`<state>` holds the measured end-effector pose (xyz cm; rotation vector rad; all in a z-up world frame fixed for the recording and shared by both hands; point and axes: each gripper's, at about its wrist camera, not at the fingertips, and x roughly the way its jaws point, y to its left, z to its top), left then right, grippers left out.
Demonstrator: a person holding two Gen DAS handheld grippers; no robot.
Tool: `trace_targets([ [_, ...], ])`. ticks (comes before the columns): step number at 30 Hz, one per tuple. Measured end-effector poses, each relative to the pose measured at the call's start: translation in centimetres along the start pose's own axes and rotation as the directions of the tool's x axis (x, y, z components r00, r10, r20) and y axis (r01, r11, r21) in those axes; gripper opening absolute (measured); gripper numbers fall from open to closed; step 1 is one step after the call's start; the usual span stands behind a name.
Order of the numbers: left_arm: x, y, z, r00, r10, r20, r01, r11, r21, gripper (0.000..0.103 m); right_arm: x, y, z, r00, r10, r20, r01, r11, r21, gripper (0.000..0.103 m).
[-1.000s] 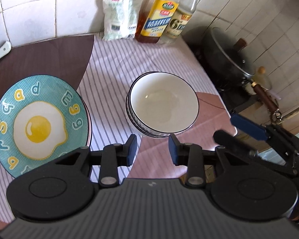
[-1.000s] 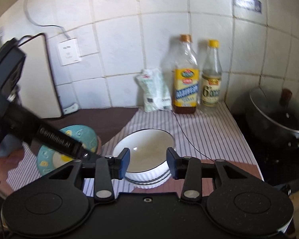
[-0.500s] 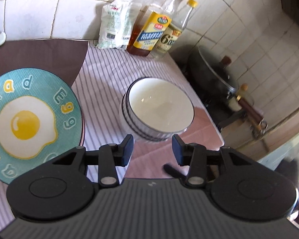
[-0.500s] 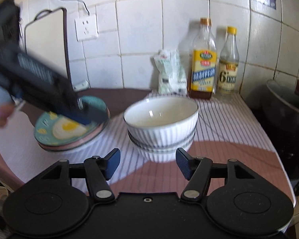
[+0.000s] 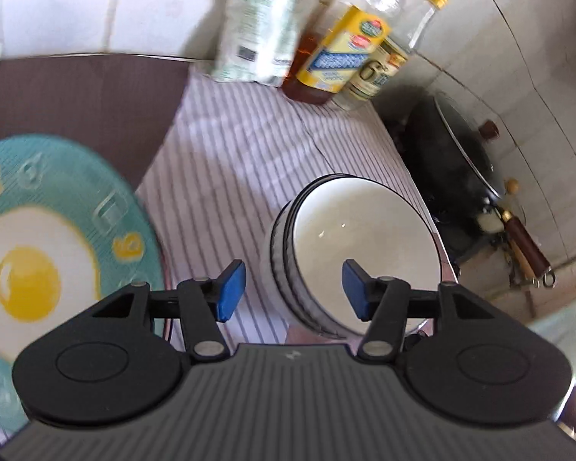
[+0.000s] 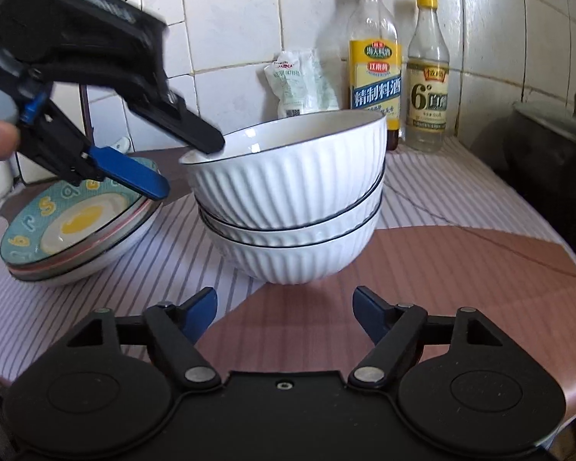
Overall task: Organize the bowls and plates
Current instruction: 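Close both grippers on the rim of the three-bowl stack, then lift the bowl stack and carry it over the plate stack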
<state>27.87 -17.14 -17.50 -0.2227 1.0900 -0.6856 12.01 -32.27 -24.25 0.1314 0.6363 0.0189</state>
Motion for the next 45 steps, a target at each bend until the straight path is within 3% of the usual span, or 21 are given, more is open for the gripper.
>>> trace_targets([
  [2,0.8,0.3,0.8,1.000,-0.010,-0.023,0.011,1.000,0.018,0.054,0.6,0.1,0.0,1.000,0.002,0.000,-0.002,1.000,0.005,0.083],
  [8,3.6,0.9,2.5,0.994,-0.035,-0.100,0.037,0.999,0.019,0.054,2.0,0.8,0.6,0.999,-0.021,0.040,0.021,1.000,-0.006,0.097],
  [13,5.3,0.5,2.7,0.991,-0.001,-0.132,0.008,0.999,0.052,0.052,2.9,0.2,1.3,0.998,-0.043,0.043,0.041,0.998,0.049,0.099],
  [15,5.8,0.5,2.7,0.989,-0.011,-0.150,0.017,0.999,0.042,0.043,3.3,-0.1,1.6,0.999,-0.024,0.028,0.022,0.997,0.069,0.099],
  [16,6.0,0.6,2.6,0.988,-0.014,-0.156,0.020,0.999,0.036,0.044,3.4,-0.1,1.8,1.000,-0.018,0.025,0.016,0.997,0.071,0.099],
  [31,5.3,0.4,1.6,0.993,0.003,-0.114,0.003,0.999,0.052,0.041,4.0,-0.2,1.8,0.999,-0.005,0.049,0.003,0.999,0.051,0.103],
  [45,1.4,-0.3,-0.6,0.994,-0.024,-0.110,0.029,0.999,0.043,0.041,0.7,1.5,1.5,0.996,-0.012,0.083,0.011,1.000,0.009,0.102],
])
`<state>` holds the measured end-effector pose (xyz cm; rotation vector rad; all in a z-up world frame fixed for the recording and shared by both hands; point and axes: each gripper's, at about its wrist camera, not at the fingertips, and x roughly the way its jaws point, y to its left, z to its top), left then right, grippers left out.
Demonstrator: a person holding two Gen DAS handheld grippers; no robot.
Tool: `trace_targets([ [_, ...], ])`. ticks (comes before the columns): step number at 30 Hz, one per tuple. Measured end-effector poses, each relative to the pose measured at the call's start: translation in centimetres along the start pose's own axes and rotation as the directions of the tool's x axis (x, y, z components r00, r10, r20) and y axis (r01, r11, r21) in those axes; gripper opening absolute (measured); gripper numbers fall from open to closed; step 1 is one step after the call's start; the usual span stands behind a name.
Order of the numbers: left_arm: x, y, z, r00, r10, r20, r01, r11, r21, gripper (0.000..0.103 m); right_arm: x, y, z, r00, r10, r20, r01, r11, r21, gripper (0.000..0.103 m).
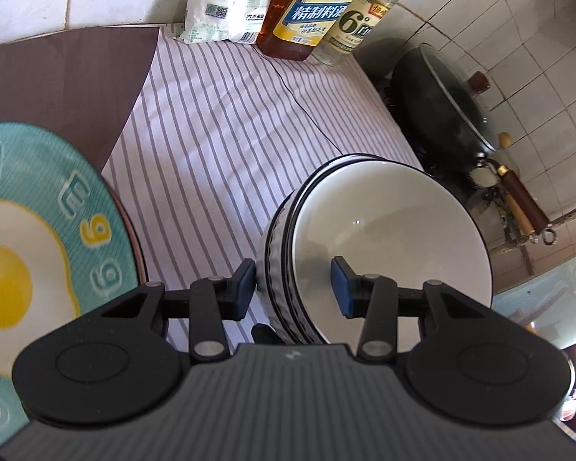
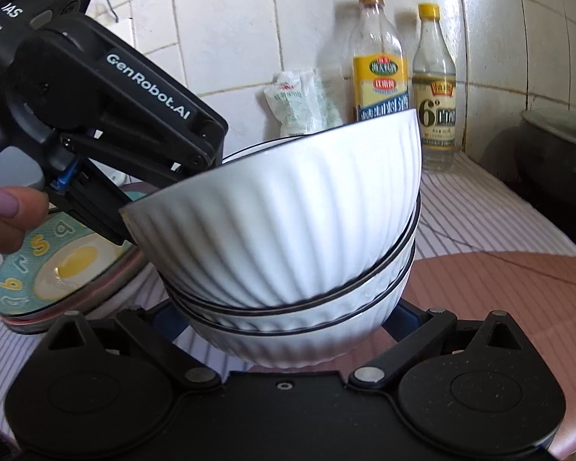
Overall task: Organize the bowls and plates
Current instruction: 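Lift the bowl stack and carry it over the plate stack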
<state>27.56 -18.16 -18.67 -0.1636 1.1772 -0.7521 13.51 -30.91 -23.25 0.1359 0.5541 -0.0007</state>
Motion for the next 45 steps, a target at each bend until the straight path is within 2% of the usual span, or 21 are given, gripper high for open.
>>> trace_targets([
  [8,-4.5,-0.5,-1.8,0.999,-0.026,0.032,0.026,1.000,-0.012,0.041,-3.5,1.9,1.4,1.000,0.007,0.024,-0.006,1.000,-0.026,0.102],
  [15,-10.1,0.1,-2.8,0.995,-0.014,0.097,0.017,0.999,-0.029,0.041,-5.4,4.8,3.4,0.996,0.061,0.064,-0.057,0.997,-0.059,0.102],
  [21,-14.7,1.7,-3.7,0.983,0.057,0.174,-0.053,0.998,-0.024,0.041,-5.1,8.0,5.0,0.985,0.143,0.093,-0.132,0.984,-0.123,0.102],
  [27,-18.4,4.7,-4.1,0.965,0.132,0.225,-0.116,0.990,-0.083,0.041,-3.6,11.5,6.4,0.967,0.238,0.095,-0.218,0.959,-0.182,0.102],
  [35,-19.6,9.1,-4.0,0.949,0.201,0.242,-0.171,0.975,-0.141,0.041,0.0,14.2,7.0,0.945,0.322,0.057,-0.298,0.921,-0.250,0.102],
  [45,-16.8,12.9,-2.9,0.953,0.220,0.207,-0.192,0.970,-0.147,0.041,3.9,15.4,6.0,0.943,0.334,-0.009,-0.323,0.905,-0.278,0.102],
])
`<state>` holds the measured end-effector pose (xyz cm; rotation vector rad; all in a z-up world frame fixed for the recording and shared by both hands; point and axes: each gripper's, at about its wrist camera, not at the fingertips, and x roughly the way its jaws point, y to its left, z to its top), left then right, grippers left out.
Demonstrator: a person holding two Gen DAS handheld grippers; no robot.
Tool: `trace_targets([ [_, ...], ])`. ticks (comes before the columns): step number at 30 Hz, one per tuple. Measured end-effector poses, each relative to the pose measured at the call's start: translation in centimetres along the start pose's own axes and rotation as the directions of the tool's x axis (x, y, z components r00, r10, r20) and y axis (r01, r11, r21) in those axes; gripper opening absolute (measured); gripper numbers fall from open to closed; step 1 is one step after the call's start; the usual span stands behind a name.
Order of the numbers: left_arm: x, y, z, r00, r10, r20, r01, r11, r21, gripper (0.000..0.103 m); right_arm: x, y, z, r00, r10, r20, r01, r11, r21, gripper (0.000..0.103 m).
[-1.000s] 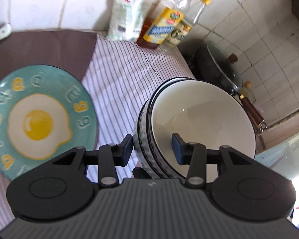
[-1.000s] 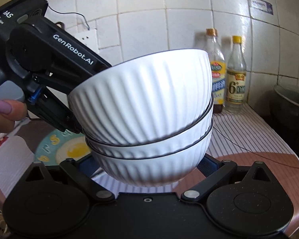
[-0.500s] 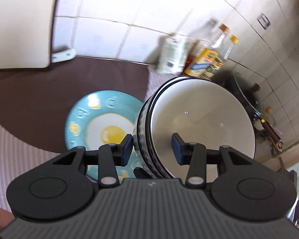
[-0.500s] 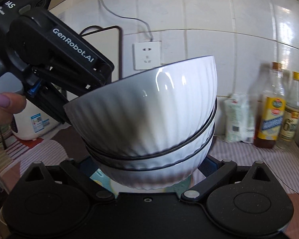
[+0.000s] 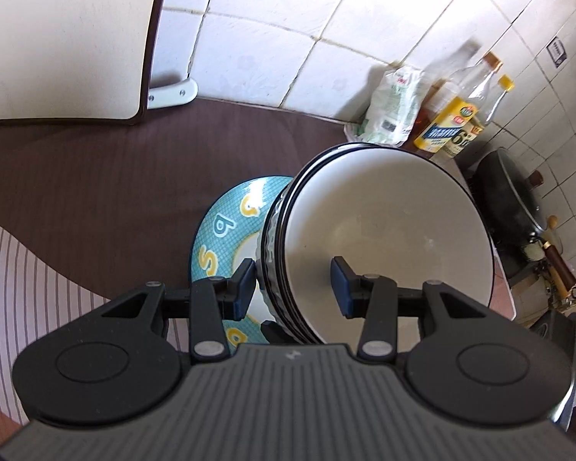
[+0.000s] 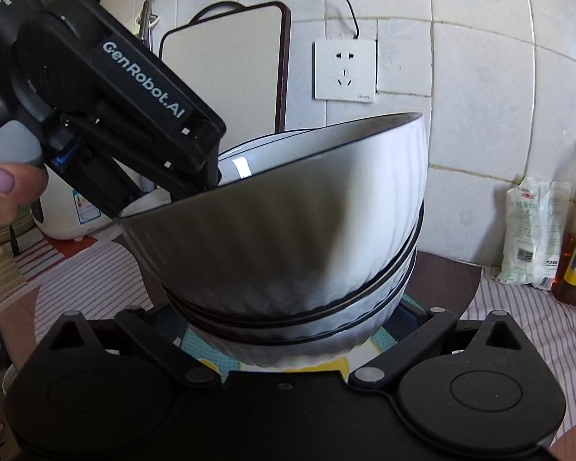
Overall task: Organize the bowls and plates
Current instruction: 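Lift the bowl stack and carry it over the plate stack, then lower the bowl stack onto the egg plate and open both grippers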
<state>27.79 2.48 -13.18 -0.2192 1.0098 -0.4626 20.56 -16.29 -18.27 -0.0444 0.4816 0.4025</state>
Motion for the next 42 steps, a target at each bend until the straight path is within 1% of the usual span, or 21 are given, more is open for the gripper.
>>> trace_targets([
  [6,2.1,0.8,0.0,1.000,0.002,-0.025,-0.002,1.000,0.009,0.041,1.6,-0.3,-0.8,0.999,-0.005,-0.038,0.005,1.000,0.023,0.102],
  [13,3.7,0.7,-0.5,0.999,0.010,-0.050,-0.009,1.000,0.020,0.041,2.4,-0.3,-2.1,0.997,-0.018,-0.080,0.021,0.999,0.031,0.102],
  [15,4.0,0.6,-0.7,0.999,0.018,-0.051,-0.017,1.000,0.023,0.041,2.6,-0.3,-2.4,0.995,-0.025,-0.093,0.027,0.999,0.025,0.102],
  [19,4.2,0.8,-1.0,0.998,0.022,-0.053,-0.022,1.000,0.011,0.040,2.8,-0.4,-2.9,0.992,-0.015,-0.122,0.021,0.998,0.051,0.102],
  [22,4.1,0.6,-1.4,0.999,0.034,-0.038,-0.033,0.999,0.018,0.040,2.5,-0.2,-3.2,0.993,-0.021,-0.115,0.029,0.997,0.069,0.102],
  [25,4.4,0.6,-1.4,0.999,0.028,-0.044,-0.029,0.999,-0.024,0.043,3.0,-0.6,-3.3,0.992,-0.026,-0.122,0.039,0.994,0.104,0.102],
  [26,4.5,0.7,-1.4,0.998,0.034,-0.045,-0.036,0.999,-0.035,0.045,3.0,-0.9,-3.0,0.991,-0.026,-0.129,0.041,0.992,0.121,0.102],
  [27,4.6,0.8,-1.4,0.998,0.044,-0.052,-0.046,0.998,-0.045,0.050,3.1,-0.8,-2.8,0.988,-0.035,-0.148,0.053,0.992,0.119,0.102],
  [30,4.6,1.1,-1.2,0.996,0.056,-0.070,-0.062,0.994,-0.089,0.052,3.3,-0.4,-1.7,0.971,-0.066,-0.228,0.098,0.987,0.130,0.102],
  [32,4.5,1.1,-1.2,0.995,0.082,-0.062,-0.088,0.992,-0.089,0.052,2.8,0.2,-1.3,0.964,-0.098,-0.247,0.131,0.984,0.122,0.102],
  [34,4.1,1.0,-1.2,0.992,0.109,-0.058,-0.114,0.989,-0.098,0.050,1.7,0.4,-1.2,0.965,-0.097,-0.244,0.137,0.979,0.150,0.102],
  [36,3.5,1.2,-1.3,0.990,0.118,-0.073,-0.127,0.982,-0.140,0.051,0.2,0.6,-1.2,0.969,-0.092,-0.230,0.133,0.977,0.167,0.102],
  [37,3.1,1.4,-1.3,0.990,0.116,-0.076,-0.127,0.978,-0.165,0.051,-0.5,0.8,-1.2,0.967,-0.102,-0.233,0.142,0.976,0.162,0.102],
  [39,1.7,1.1,-1.7,0.992,0.114,-0.053,-0.122,0.976,-0.180,0.051,-1.9,1.4,-0.8,0.961,-0.135,-0.243,0.169,0.977,0.127,0.102],
  [42,-0.9,-0.3,-2.3,0.991,0.135,-0.010,-0.135,0.979,-0.155,0.052,-4.3,1.7,-0.5,0.965,-0.127,-0.230,0.162,0.977,0.141,0.102],
])
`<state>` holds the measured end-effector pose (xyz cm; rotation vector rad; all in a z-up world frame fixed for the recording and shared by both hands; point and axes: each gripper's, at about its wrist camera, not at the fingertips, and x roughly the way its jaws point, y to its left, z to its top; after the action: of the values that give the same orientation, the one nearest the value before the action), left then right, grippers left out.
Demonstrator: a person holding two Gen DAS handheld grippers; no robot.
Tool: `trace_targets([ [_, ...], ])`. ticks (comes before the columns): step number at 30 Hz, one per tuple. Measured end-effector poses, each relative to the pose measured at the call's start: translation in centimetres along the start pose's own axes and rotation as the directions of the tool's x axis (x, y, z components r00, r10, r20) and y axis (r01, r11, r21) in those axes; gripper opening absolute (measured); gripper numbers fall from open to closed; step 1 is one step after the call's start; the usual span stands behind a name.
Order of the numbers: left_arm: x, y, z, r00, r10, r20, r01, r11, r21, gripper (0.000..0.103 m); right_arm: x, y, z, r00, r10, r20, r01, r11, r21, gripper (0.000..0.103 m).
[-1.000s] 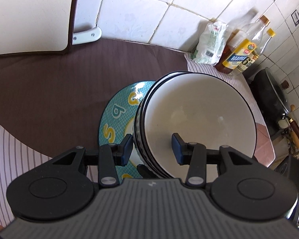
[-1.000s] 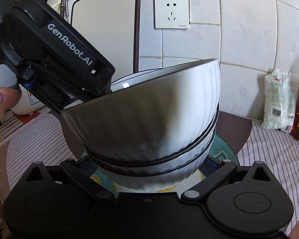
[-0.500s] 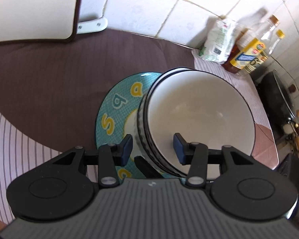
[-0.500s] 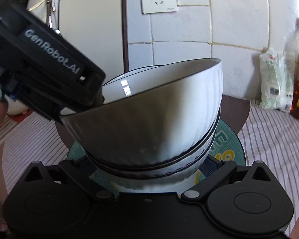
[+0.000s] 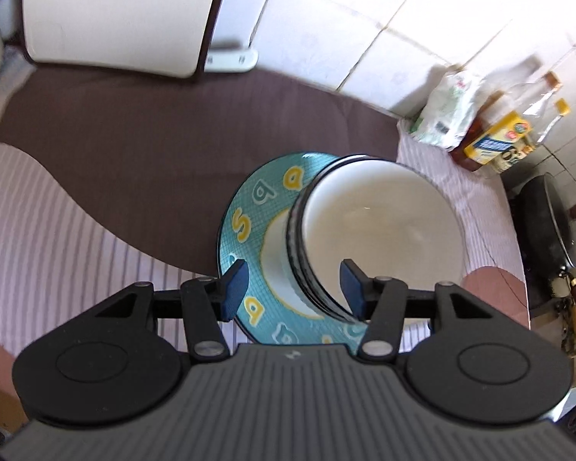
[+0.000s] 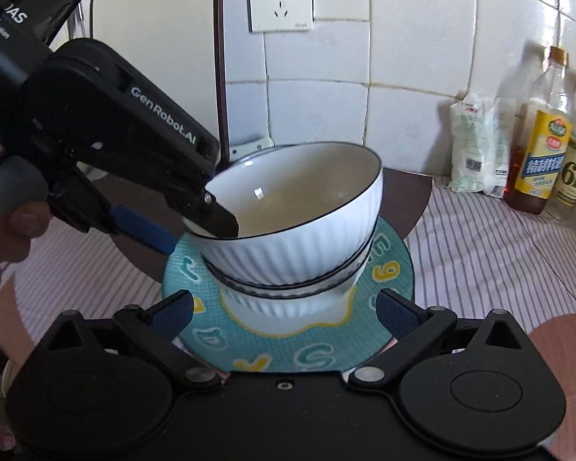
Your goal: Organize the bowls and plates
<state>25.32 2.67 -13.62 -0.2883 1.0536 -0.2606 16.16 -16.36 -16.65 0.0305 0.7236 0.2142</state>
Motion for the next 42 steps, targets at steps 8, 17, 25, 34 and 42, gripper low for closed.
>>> trace_targets([
  [8,-5.9,-2.6,-3.3,0.994,0.050,0.100,-0.056,0.997,0.060,0.056,-4.3,-1.4,-0.1,0.998,-0.064,-0.017,0.064,0.997,0.029,0.102],
  [17,-12.5,-4.7,-6.5,0.974,0.117,0.196,-0.155,0.969,0.191,0.071,-9.7,-2.7,1.4,0.973,-0.223,-0.058,0.227,0.971,0.078,0.103],
  [25,-17.4,-6.2,-7.6,0.945,0.196,0.263,-0.253,0.946,0.203,0.099,-14.6,-4.4,3.8,0.981,-0.192,-0.023,0.193,0.969,0.152,0.103],
  [34,-20.5,-7.4,-10.7,0.924,0.285,0.255,-0.342,0.914,0.220,0.099,-19.1,-2.7,4.6,0.974,-0.225,-0.038,0.228,0.968,0.105,0.103],
  [42,-22.0,-7.6,-13.7,0.893,0.308,0.329,-0.389,0.896,0.215,0.099,-21.8,-2.1,2.7,0.970,-0.244,-0.016,0.244,0.962,0.121,0.103],
])
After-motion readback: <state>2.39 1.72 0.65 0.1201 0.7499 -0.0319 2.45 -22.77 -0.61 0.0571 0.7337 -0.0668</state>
